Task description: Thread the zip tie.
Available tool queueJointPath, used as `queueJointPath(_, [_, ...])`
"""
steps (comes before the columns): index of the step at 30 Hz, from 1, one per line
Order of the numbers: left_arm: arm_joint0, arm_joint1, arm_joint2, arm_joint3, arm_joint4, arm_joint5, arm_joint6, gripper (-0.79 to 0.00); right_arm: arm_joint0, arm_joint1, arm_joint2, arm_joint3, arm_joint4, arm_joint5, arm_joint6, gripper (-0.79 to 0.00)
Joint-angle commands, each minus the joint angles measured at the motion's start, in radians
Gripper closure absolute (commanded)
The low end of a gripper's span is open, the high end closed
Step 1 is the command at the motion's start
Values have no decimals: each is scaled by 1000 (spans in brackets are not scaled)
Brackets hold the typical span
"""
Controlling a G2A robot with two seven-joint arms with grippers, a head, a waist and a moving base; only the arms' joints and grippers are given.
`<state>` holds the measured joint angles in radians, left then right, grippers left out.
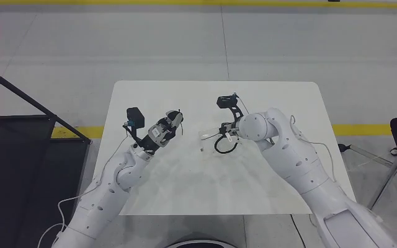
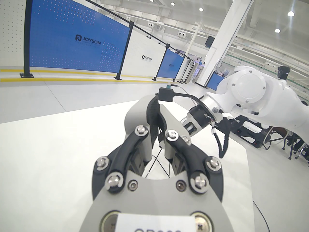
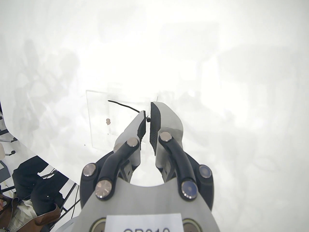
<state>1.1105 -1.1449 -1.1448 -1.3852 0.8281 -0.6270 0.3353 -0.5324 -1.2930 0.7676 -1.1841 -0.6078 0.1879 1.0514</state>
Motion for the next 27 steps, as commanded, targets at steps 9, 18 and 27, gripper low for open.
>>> queueJointPath(9, [0,0,0,0,0,0,0,0,-12,-1,26,-13,-4,-5,-5,0])
queueJointPath(18, [8,-2,-2,-13,9,38,-13,0,-118,33,139,-159,-2,1,-54,0])
queueJointPath(27, [6,-18,26,-4,160,178,51,0,-326,83,300,-423,-23,14,-91,0])
